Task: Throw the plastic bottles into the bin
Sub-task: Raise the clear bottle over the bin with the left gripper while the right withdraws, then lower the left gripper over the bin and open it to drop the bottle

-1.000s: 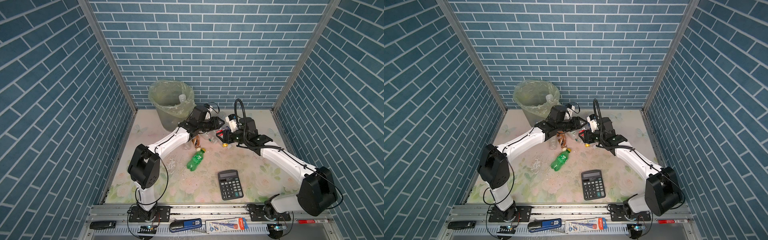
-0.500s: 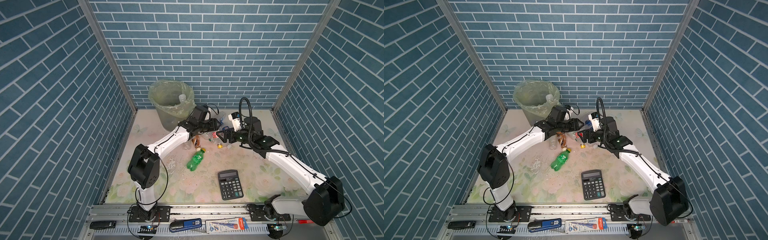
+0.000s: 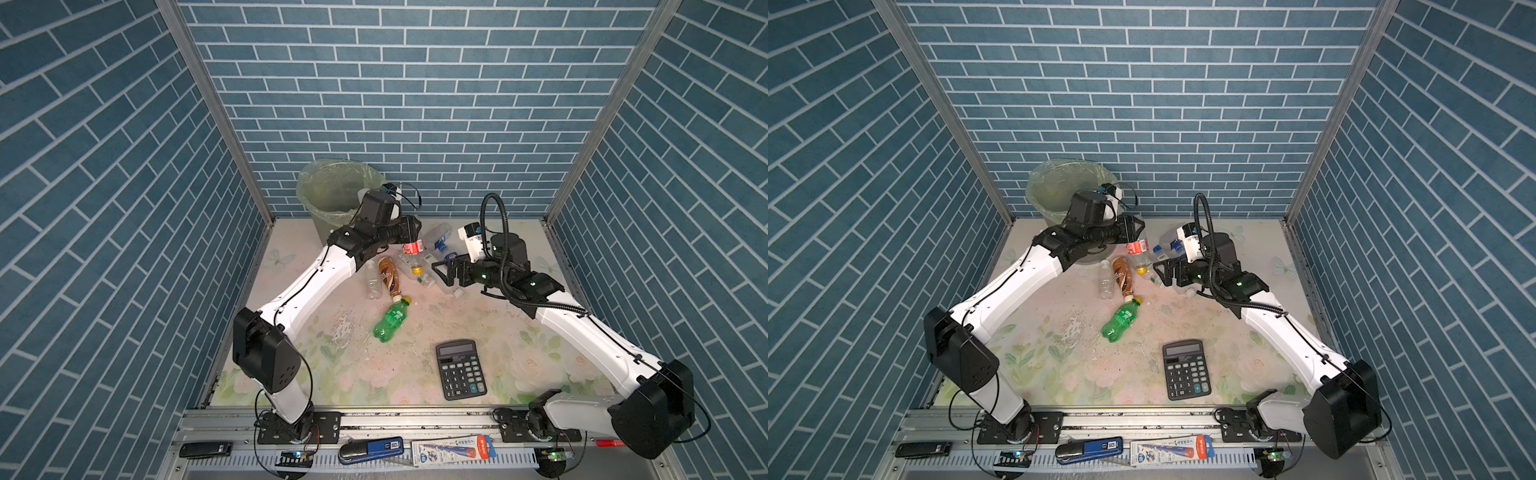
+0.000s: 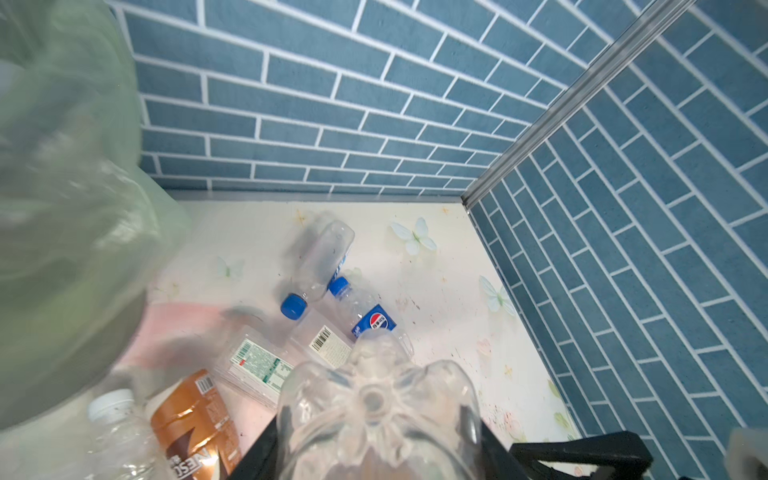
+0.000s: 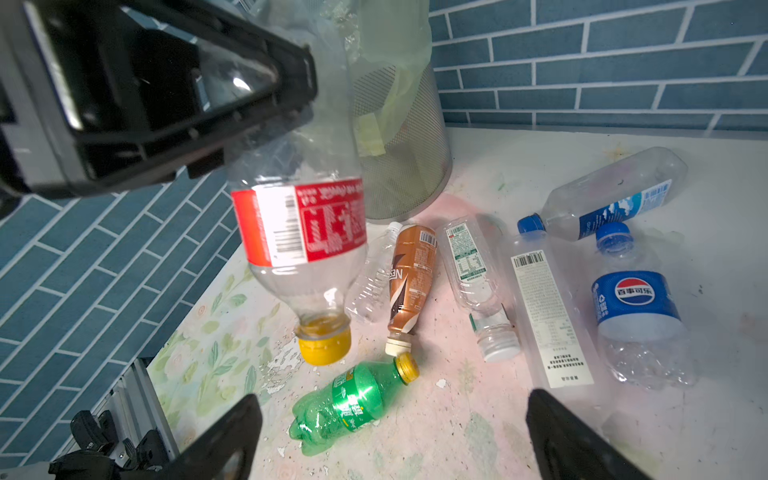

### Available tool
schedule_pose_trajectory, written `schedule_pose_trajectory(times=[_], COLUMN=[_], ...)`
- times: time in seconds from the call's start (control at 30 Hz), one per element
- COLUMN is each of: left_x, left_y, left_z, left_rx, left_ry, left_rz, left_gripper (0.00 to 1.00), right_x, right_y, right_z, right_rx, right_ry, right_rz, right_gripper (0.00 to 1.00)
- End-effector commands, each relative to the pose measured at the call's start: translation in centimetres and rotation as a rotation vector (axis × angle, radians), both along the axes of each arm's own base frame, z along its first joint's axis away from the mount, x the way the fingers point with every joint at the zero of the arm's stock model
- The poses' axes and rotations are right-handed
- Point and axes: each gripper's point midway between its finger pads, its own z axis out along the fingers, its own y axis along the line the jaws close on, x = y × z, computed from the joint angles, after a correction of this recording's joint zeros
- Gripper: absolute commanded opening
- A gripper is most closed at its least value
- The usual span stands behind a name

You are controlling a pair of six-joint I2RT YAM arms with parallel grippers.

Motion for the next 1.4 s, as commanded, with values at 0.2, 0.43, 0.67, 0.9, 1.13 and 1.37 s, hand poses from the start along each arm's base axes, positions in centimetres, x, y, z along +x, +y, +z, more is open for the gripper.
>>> schedule_pose_trajectory(times=[0.2,0.43,0.67,0.9,1.13,1.37], left_x=[-0.2,-0.7,-1.6,-3.6,-1.8,9.5], left_y=[4.2,8.2,11.2,13.2,16.5,22.0], left_z=[6.7,14.7,21.5,28.6,30.6,19.8], left_rx=[0.101,0.144,0.154,0.166,0.218,0.245], left_ry=[-0.206,-0.464,-0.655,-0.877,-0.971,-0.652], left_rz=[0.115,0.254,0.359,0.438,0.538,0.626], left_gripper=[0.48,0.46,0.46,0.45,0.45,0.48], right_x=[-0.5,-1.5,-1.9,-1.6,-0.8,-0.1], right_y=[2.0,5.6,8.3,9.2,9.6,9.9], right_z=[6.3,10.0,13.5,16.0,14.6,13.1], right_rx=[-0.027,-0.053,-0.028,0.015,-0.021,-0.052], right_ry=[-0.197,-0.321,-0.413,-0.471,-0.464,-0.444], right_rz=[0.041,0.136,0.2,0.206,0.2,0.198], right_gripper=[0.99,0.99,0.99,0.99,0.99,0.99])
